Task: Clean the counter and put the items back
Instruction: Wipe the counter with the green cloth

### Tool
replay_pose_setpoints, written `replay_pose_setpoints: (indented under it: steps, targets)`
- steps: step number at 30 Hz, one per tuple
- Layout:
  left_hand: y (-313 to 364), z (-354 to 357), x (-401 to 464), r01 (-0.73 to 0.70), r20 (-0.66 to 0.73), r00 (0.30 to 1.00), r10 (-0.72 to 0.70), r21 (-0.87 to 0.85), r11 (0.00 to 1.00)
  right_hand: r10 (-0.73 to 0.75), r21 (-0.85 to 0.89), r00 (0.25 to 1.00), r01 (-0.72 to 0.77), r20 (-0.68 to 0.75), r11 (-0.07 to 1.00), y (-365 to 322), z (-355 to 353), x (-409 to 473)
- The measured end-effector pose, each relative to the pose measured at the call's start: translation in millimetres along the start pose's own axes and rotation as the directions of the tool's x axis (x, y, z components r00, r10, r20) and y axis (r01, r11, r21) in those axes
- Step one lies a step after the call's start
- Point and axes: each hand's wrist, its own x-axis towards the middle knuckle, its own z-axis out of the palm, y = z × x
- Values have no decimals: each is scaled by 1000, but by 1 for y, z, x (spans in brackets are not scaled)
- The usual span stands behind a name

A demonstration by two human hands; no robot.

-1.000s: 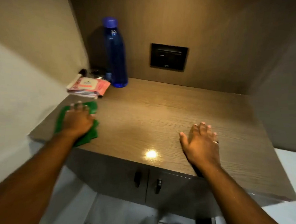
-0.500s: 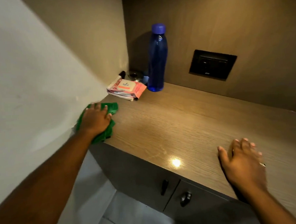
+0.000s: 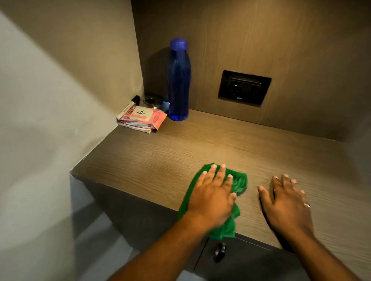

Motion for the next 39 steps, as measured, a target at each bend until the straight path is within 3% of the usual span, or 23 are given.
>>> replay_pose_setpoints:
  steps: [2, 4, 7, 10, 13, 16, 21, 24, 26, 28, 29, 31, 33, 36, 39]
  targets:
    - [-47, -5, -5, 57, -35, 998, -57, 16, 998, -7, 9, 1000, 7, 1, 1000, 1, 0, 0]
    - [-111, -14, -12, 220, -87, 972, -216, 40, 975, -9, 7, 1000, 9, 0, 1000, 1, 1, 2]
    - [-217, -33, -32, 477, -138, 874, -466, 63, 876, 1, 8, 1000, -1, 1, 1000, 2, 0, 4]
    - [-272, -41, -37, 572, -96, 820, -564, 82, 816, 17, -6, 1000, -17, -10, 1000, -2, 2, 5]
    - [-250, -32, -23, 597, -115, 801, -588, 66, 800, 21, -28, 1000, -21, 10, 999, -5, 2, 5]
    - [-200, -27, -10, 545, -95, 837, -539, 41, 838, 15, -41, 1000, -14, 12, 999, -7, 0, 5]
    - [-44, -8, 18, 230, 6, 973, -231, -72, 970, 23, -28, 999, -22, 31, 999, -9, -3, 3]
    - [25, -8, 38, 125, 151, 984, -99, -168, 978, 38, 95, 999, -38, 8, 995, -7, -5, 0]
    - [26, -16, 47, 136, 185, 980, -72, -363, 922, 106, 252, 994, -97, -21, 963, -7, -10, -3]
    - [2, -29, 45, 134, 100, 991, -90, -683, 718, 171, 402, 983, -129, -69, 906, -20, -15, -8]
    - [-16, -35, 44, 117, 29, 989, -145, -757, 643, 153, 440, 983, -93, -103, 893, -36, -17, -10]
    - [-61, -42, 43, 124, -99, 958, -269, -703, 700, -13, 427, 993, 63, -120, 902, -85, -17, -10]
    - [-108, -41, 38, 226, -94, 942, -323, -535, 814, -189, 319, 982, 176, 10, 931, -138, -7, -10]
    - [-149, -26, 23, 269, -36, 958, -283, -224, 937, -231, 135, 961, 212, 152, 968, -165, 13, -6]
    - [-154, -17, 20, 219, -46, 973, -225, -110, 969, -347, 109, 919, 331, 188, 937, -148, 19, 31]
